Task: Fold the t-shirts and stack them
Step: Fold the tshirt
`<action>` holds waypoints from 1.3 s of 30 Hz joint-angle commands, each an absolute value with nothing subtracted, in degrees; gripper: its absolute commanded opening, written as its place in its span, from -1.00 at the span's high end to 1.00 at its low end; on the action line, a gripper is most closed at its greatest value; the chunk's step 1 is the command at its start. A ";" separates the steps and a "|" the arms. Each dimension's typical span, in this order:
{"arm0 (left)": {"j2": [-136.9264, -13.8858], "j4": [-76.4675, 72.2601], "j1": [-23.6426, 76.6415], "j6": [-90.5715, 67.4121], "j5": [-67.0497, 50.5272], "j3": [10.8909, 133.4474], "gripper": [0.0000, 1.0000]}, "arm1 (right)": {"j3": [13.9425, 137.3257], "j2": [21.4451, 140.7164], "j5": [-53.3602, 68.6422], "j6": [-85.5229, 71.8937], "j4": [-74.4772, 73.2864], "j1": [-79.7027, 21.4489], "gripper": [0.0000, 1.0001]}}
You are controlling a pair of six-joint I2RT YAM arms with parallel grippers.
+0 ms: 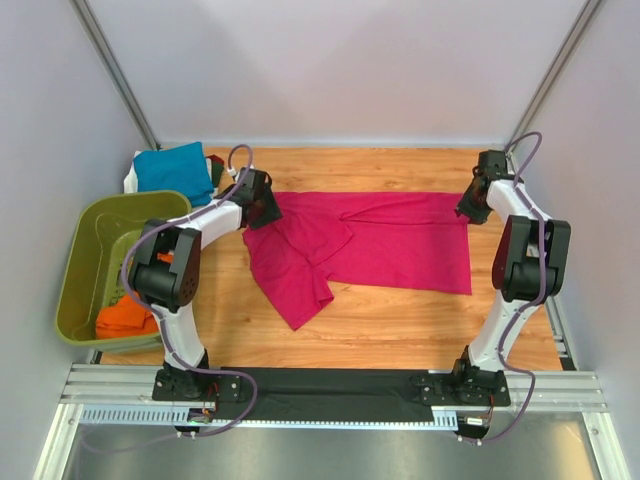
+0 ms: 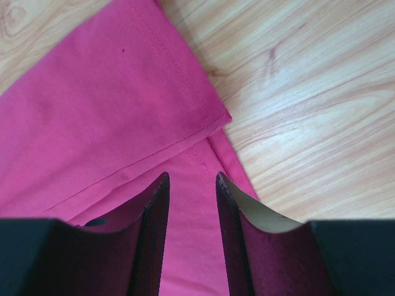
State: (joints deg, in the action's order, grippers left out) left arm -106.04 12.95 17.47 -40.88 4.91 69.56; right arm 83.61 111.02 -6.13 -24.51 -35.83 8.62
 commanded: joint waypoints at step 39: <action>-110.65 9.23 17.75 -42.10 0.97 73.13 -0.06 | 86.92 116.36 -4.39 -28.56 -28.04 12.39 0.23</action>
State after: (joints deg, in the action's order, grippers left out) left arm -111.46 11.20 17.50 -42.09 1.87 71.96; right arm 86.52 118.10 -4.99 -27.24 -30.74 12.34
